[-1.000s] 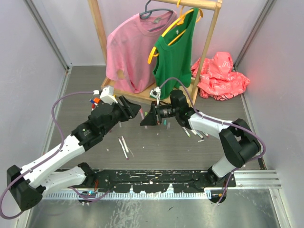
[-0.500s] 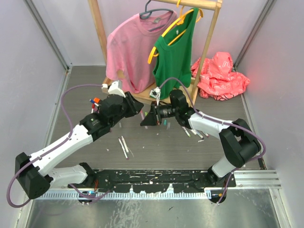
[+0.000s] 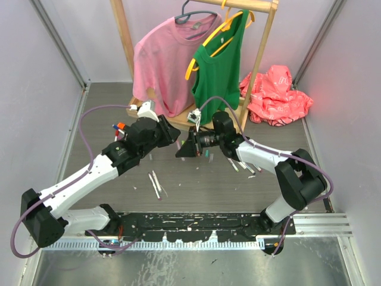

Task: Open the pen caps
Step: Open the pen cap from the pen.

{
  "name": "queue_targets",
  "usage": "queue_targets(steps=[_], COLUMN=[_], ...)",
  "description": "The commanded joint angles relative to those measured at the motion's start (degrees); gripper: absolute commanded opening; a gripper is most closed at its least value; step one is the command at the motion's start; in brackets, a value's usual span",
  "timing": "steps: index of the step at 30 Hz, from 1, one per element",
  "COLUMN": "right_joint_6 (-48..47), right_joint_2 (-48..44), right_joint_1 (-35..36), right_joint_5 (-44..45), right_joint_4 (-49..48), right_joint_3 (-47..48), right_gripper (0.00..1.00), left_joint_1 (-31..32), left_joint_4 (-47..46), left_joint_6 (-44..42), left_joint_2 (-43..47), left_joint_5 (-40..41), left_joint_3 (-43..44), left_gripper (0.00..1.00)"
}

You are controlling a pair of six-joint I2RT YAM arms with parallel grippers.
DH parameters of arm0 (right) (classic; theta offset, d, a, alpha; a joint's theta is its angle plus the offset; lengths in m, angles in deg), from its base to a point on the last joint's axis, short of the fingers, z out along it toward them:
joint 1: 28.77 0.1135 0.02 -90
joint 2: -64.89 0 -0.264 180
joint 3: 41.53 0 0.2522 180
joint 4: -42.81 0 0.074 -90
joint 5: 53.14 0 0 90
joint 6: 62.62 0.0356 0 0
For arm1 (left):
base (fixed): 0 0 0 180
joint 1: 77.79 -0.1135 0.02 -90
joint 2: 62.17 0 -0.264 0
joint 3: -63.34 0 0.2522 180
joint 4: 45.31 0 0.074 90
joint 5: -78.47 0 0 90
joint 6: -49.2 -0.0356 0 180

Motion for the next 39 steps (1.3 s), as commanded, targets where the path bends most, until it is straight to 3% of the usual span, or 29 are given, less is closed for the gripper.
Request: queue_targets(steps=[1, 3, 7, 10, 13, 22, 26, 33, 39], right_joint_6=[-1.0, -1.0, -0.8, -0.7, -0.3, 4.4, 4.3, 2.8, 5.3], right_joint_2=[-1.3, -1.3, -1.2, -1.0, -0.6, 3.5, 5.2, 9.4, 14.2], right_joint_1=[0.3, 0.4, 0.4, 0.4, 0.8, 3.6, 5.2, 9.3, 14.7], right_joint_5=[-0.3, -0.3, -0.5, -0.7, -0.9, -2.4, -1.6, 7.6, 24.5], right_joint_4=[-1.0, -1.0, -1.0, -1.1, -1.6, -4.5, -4.1, -0.2, 10.0], right_joint_3=[2.5, 2.5, 2.5, 2.4, 2.2, 1.5, 1.4, 0.5, 4.3], right_gripper=[0.01, 0.01, 0.01, 0.01, 0.01, 0.01, 0.01, 0.01, 0.01], left_joint_1=[-0.1, -0.1, -0.2, -0.8, -4.3, -23.9, -26.4, -26.8, -26.7], left_joint_4=[-0.8, -1.1, -0.7, -0.8, -1.7, -1.7, 0.5, 3.6, -2.3], left_joint_6=[-0.5, -0.3, -1.1, -2.5, -3.7, -8.4, -10.4, -9.3, -2.9], left_joint_2=[-0.2, -0.5, -0.7, -0.3, 0.1, 0.6, 2.1, 4.7, 4.4], left_joint_5=[-0.9, -1.2, -0.9, 0.1, -0.5, -7.8, -8.4, -17.7, -24.7], left_joint_3=[1.9, 1.6, 2.6, 3.9, 5.4, 14.6, 14.6, 4.8, -10.9], left_gripper=[0.35, 0.31, 0.08, 0.0, 0.0, 0.0, 0.0, 0.0, 0.0])
